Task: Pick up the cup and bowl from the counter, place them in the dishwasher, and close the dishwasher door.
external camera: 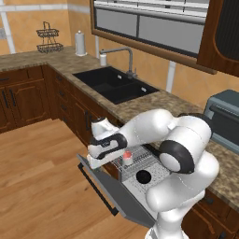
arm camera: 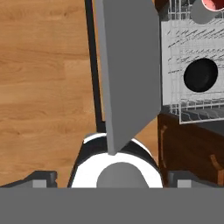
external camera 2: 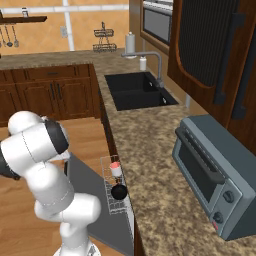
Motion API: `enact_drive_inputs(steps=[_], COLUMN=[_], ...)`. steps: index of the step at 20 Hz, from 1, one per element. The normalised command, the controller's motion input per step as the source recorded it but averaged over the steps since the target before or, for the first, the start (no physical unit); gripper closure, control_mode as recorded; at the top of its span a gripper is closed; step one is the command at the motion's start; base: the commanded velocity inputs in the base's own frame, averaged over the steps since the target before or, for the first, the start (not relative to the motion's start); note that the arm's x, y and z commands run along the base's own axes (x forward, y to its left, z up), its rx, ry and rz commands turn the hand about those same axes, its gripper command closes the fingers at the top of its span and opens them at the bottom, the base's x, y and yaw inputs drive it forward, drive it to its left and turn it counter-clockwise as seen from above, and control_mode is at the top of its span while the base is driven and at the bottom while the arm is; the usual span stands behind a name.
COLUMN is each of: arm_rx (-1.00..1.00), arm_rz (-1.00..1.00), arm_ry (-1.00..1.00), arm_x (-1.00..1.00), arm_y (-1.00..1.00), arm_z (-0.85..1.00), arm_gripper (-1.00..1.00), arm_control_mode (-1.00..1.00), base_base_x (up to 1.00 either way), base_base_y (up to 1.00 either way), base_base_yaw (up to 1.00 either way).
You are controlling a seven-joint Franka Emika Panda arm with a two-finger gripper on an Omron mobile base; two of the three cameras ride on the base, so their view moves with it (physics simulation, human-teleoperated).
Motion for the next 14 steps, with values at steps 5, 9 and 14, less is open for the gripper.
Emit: enact_drive_inputs(steps=[5, 9, 14], arm_rx=[-0.19, -0.15, -0.14], arm_rz=[-0.01, -0.06, -0.08], arm_ry=[-0.15, -0.18, -0.06], arm_x=[-0.01, 0.00, 0.00], arm_y=[0.61, 0.39, 0.14], arm_z=[-0.51, -0.43, -0.36], arm_gripper=[-1.00, -1.00, -1.00], arm_control_mode=[-1.00, -1.00, -1.00], base_base_x=[0.00, 0.00, 0.00], base_base_y=[0.00, 0.00, 0.00], base_base_yaw=[0.00, 0.00, 0.00])
